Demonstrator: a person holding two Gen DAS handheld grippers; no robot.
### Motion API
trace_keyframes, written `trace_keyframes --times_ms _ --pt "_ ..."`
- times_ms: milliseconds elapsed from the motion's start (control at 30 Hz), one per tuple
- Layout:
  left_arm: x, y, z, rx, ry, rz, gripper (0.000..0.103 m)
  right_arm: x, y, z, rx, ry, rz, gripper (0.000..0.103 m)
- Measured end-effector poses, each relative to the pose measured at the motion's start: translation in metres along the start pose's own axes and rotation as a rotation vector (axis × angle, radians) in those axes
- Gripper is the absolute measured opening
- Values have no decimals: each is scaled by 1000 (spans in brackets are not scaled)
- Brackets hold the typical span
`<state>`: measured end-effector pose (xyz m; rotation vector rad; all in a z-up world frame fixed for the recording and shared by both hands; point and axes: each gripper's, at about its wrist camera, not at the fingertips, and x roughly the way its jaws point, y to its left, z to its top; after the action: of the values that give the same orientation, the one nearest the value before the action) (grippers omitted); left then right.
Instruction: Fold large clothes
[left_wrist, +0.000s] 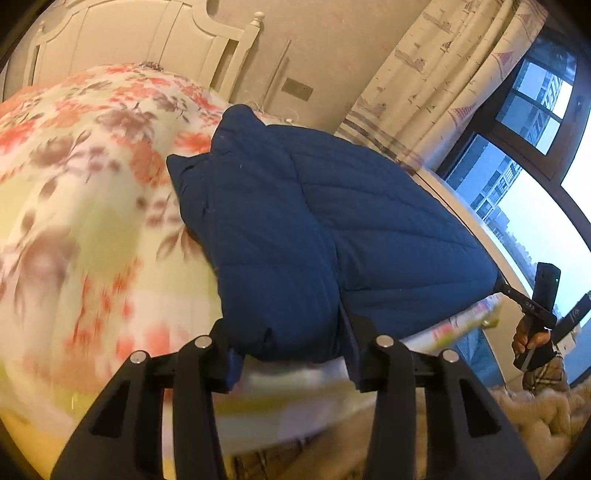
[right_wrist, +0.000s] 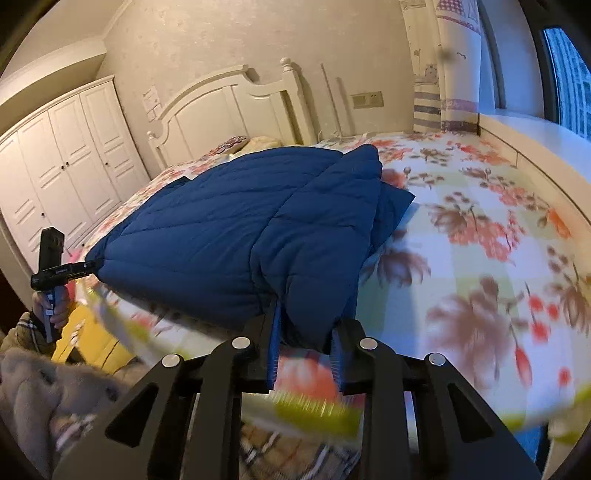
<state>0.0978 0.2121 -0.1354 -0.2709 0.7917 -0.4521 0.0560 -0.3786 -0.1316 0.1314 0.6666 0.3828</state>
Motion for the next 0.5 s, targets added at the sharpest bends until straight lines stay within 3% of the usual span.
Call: trace_keyframes --times_ms 133,200,267,333,400,500 --pt "-11 -1 -11 1 27 22 52 -14 9 -16 1 31 13 28" --pt "-15 -2 -14 8 48 51 70 -19 12 -22 0 41 -7 30" --pt "-29 -5 -14 47 29 115 82 -27 10 -19 6 45 -67 39" --pt "-58 -12 -5 102 -52 173 87 -41 3 -8 30 0 -153 48" --pt "-89 -20 16 127 -172 171 96 -56 -1 13 52 -71 -244 51" --pt "-111 -44 62 163 -343 228 101 -57 6 63 44 -169 -259 56"
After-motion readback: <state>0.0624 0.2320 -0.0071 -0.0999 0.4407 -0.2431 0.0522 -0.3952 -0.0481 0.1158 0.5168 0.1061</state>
